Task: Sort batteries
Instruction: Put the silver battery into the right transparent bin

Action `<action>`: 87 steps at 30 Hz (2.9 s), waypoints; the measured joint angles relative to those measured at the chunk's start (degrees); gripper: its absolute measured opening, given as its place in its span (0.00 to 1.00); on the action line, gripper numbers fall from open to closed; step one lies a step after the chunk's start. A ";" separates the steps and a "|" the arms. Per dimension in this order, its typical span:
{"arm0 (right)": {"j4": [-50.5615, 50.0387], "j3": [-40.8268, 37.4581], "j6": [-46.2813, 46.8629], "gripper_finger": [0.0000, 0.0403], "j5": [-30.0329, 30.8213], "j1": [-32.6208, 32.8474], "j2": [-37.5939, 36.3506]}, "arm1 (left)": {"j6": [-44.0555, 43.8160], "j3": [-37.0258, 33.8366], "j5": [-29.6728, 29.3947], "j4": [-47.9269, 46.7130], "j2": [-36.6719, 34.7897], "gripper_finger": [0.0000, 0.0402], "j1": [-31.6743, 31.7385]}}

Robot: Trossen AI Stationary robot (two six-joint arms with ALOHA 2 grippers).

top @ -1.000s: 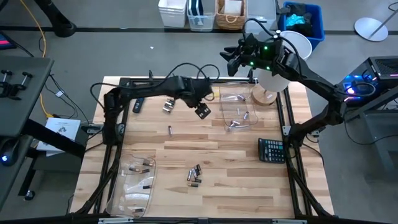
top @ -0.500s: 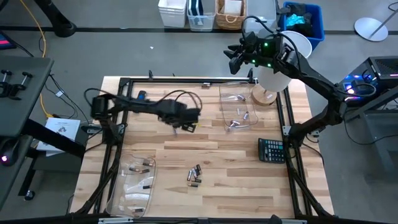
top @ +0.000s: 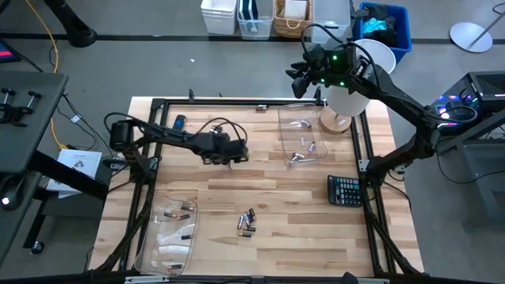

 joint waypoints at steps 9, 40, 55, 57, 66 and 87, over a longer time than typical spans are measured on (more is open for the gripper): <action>-2.09 0.00 2.01 0.33 0.37 0.00 0.00 | -2.92 0.09 4.81 1.31 1.53 0.53 1.25; -6.32 0.00 12.45 0.33 11.15 15.51 -1.31 | 52.46 4.48 5.98 14.33 -0.66 0.53 -5.46; -8.91 0.00 22.70 0.33 26.83 25.27 -5.25 | 46.56 23.40 1.08 9.61 21.07 0.53 -10.07; -9.16 0.00 21.79 0.33 27.87 25.53 -5.27 | 45.88 24.84 1.77 10.77 22.55 0.53 -10.63; -9.21 0.00 18.43 0.33 27.95 24.35 -5.35 | 40.66 25.55 3.54 9.51 23.61 0.53 -12.12; -11.31 0.00 11.26 0.33 26.91 22.86 -5.35 | 21.59 25.24 -11.86 -32.86 15.59 0.53 -20.73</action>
